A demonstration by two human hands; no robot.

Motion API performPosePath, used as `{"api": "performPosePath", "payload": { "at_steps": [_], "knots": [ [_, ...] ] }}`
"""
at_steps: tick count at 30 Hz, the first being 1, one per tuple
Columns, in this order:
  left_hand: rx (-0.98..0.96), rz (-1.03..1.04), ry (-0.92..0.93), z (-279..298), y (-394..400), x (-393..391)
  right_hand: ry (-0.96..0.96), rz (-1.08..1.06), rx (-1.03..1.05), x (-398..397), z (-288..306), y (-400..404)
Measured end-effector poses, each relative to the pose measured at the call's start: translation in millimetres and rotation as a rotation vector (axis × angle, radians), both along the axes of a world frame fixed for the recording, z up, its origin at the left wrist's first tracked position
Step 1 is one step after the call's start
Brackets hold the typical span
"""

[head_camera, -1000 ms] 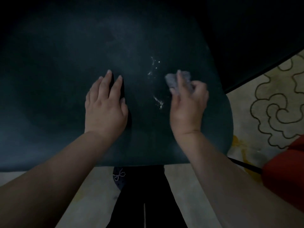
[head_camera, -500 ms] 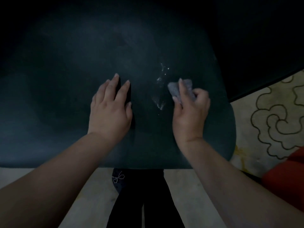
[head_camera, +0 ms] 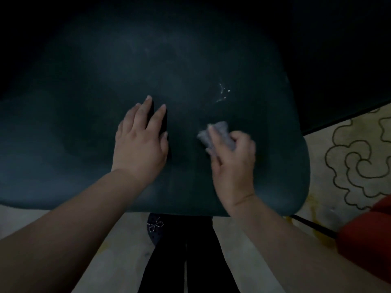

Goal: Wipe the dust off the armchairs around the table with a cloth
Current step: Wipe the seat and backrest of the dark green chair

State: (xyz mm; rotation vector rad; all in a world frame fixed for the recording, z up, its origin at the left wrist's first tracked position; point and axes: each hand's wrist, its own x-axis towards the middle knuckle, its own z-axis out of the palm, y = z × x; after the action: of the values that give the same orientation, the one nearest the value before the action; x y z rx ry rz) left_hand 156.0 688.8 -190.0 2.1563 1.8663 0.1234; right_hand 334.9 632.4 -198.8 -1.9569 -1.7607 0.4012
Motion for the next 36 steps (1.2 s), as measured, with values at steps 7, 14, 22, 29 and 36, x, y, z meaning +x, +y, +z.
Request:
{"api": "performPosePath", "payload": {
  "at_steps": [7,14,22,29,36],
  "knots": [
    [-0.004,0.005,-0.009,-0.1,-1.4,-1.3,0.034,-0.050,-0.022,-1.9,-7.7,55.7],
    [-0.024,0.011,0.008,3.0,-2.9,-6.5,-0.007,0.029,-0.012,-14.4,-0.3,11.9],
    [-0.037,0.018,-0.002,2.8,-1.9,0.5,0.002,-0.148,-0.002,1.6,-9.1,42.0],
    [-0.023,0.024,-0.008,-0.4,3.2,-1.8,0.142,-0.381,0.018,10.8,-12.5,76.4],
    [-0.020,0.015,-0.018,-1.8,7.3,-0.8,-0.008,0.102,-0.011,3.3,-6.4,46.1]
  ]
}}
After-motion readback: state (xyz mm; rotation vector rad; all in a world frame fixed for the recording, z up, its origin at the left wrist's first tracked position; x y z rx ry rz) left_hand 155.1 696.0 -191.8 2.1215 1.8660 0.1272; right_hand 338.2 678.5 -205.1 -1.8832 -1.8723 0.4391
